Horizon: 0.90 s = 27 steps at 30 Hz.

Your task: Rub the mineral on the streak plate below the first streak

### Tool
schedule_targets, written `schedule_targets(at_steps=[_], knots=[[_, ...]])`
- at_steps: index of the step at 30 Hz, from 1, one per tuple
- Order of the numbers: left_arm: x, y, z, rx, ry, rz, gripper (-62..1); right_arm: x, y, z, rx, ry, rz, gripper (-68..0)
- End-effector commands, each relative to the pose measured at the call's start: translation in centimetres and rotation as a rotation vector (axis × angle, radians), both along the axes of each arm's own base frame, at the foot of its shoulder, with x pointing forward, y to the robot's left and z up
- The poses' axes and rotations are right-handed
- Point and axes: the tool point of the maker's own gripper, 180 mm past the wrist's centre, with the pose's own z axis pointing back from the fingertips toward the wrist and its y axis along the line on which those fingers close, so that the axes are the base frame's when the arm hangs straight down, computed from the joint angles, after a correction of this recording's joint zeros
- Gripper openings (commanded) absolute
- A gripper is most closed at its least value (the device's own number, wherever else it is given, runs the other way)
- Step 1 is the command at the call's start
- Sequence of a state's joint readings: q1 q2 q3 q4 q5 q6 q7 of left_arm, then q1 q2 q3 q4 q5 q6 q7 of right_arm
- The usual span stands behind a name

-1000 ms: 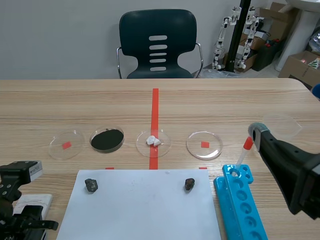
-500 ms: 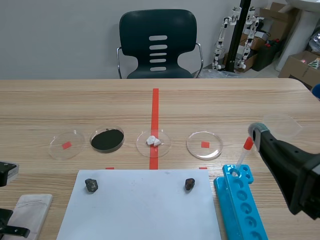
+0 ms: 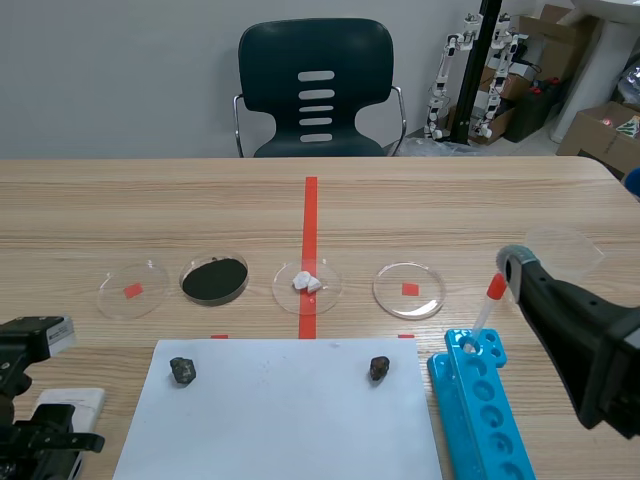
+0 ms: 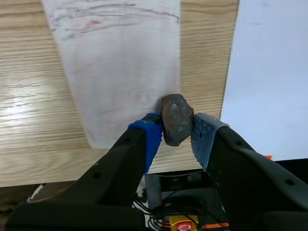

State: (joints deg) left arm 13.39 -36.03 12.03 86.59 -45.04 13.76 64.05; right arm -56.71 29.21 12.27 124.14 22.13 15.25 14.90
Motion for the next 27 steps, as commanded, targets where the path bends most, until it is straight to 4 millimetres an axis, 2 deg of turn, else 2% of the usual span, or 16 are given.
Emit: schedule_targets(at_steps=[1, 8, 15, 21, 27], knots=[[0.1, -0.4, 0.2, -0.021, -0.008, 0.001, -49.6, 0.3, 0.3, 1.2, 0.013, -0.04, 0.006, 0.4], [0.2, -0.4, 0.2, -0.024, -0.01, 0.003, -49.6, 0.3, 0.3, 1.2, 0.013, -0.04, 0.006, 0.4], [-1.1, 2.8, -0.3, 0.145, 0.057, 0.005, -49.6, 0.3, 0.3, 1.2, 0.013, -0.04, 0.006, 0.4], [-1.4, 5.6, -0.3, 0.29, 0.072, 0.034, -49.6, 0.3, 0.3, 1.2, 0.013, -0.04, 0.006, 0.4], [-1.4, 6.7, -0.1, 0.351, 0.072, 0.043, -49.6, 0.3, 0.3, 1.2, 0.013, -0.04, 0.006, 0.4]])
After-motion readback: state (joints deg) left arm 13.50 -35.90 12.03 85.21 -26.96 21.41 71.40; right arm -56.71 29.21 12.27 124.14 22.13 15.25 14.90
